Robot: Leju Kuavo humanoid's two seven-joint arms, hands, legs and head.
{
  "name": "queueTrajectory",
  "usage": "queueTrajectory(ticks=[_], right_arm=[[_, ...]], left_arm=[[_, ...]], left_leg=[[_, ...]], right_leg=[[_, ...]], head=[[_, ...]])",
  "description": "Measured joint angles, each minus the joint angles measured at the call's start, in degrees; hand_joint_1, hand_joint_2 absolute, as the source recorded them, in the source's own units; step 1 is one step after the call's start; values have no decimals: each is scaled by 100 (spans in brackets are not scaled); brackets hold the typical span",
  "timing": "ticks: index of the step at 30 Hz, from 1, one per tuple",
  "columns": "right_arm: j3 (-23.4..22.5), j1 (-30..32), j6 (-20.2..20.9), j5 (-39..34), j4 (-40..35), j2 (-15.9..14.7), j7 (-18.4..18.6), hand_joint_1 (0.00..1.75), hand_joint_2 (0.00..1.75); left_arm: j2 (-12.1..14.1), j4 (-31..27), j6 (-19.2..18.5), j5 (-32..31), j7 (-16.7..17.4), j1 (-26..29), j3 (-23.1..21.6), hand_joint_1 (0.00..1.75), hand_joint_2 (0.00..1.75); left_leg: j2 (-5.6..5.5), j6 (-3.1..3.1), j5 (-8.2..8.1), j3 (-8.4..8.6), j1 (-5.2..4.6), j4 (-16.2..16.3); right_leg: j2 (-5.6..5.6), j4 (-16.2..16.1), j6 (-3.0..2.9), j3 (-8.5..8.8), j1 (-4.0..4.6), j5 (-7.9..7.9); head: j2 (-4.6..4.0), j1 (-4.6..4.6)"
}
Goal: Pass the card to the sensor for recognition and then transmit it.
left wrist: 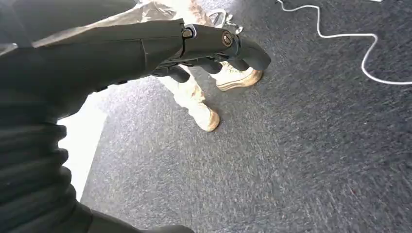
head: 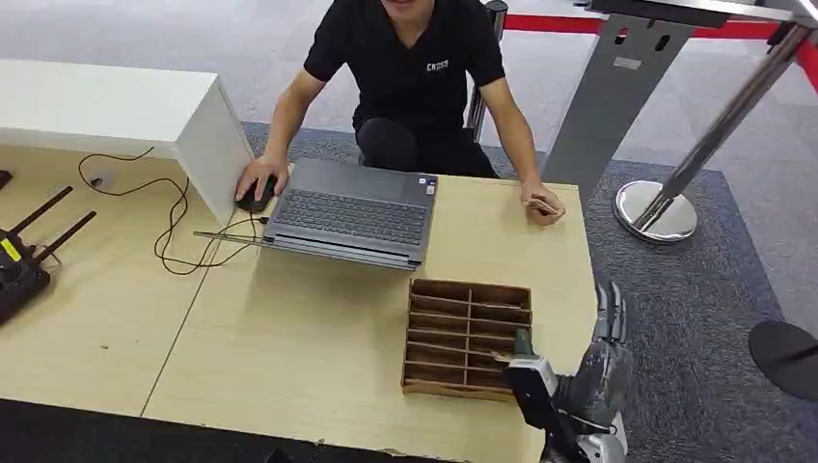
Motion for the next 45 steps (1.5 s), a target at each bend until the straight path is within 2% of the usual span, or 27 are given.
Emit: queueTrajectory(ticks=[7, 13, 28, 34, 41, 45], right_arm=[[579, -119, 2, 138, 13, -83, 57, 0, 175], [883, -208, 0, 505, 85, -144, 173, 0, 175], [1223, -281, 0, 929, 133, -264, 636, 0, 175], [1230, -283, -2, 1570, 90, -304, 1102, 0, 175], [1331, -333, -4, 2151, -44, -518, 1987, 0, 175], [1392, -354, -4, 2197, -87, -664, 2175, 0, 175]], left_arm=[[0, 0, 2, 24, -46, -7, -39, 0, 175], [0, 0, 2, 50, -103, -13, -105, 0, 175], [9, 0, 2, 46, -131, -21, -140, 0, 175], [15, 0, 2, 7, -157, -21, -140, 0, 175], [39, 0, 2, -81, -214, -20, -140, 0, 175], [44, 0, 2, -98, -219, -20, -140, 0, 175]], left_leg=[[-3, 0, 1, 0, 0, 0], [-3, 0, 1, -1, 0, 0], [-2, 0, 1, 0, 0, 0], [-2, 0, 1, 0, 0, 0], [-1, 0, 1, 1, 0, 0], [-2, 0, 1, 1, -1, 1]], right_leg=[[-1, 2, 0, 2, 0, 0], [-1, 2, 0, 2, 0, 0], [-1, 1, 0, 1, 0, 0], [-1, 1, 0, 1, 0, 0], [-1, 1, 0, 1, 0, 0], [-1, 1, 0, 2, -1, 0]], head=[[0, 0], [0, 2], [0, 2], [0, 2], [0, 2], [0, 0]])
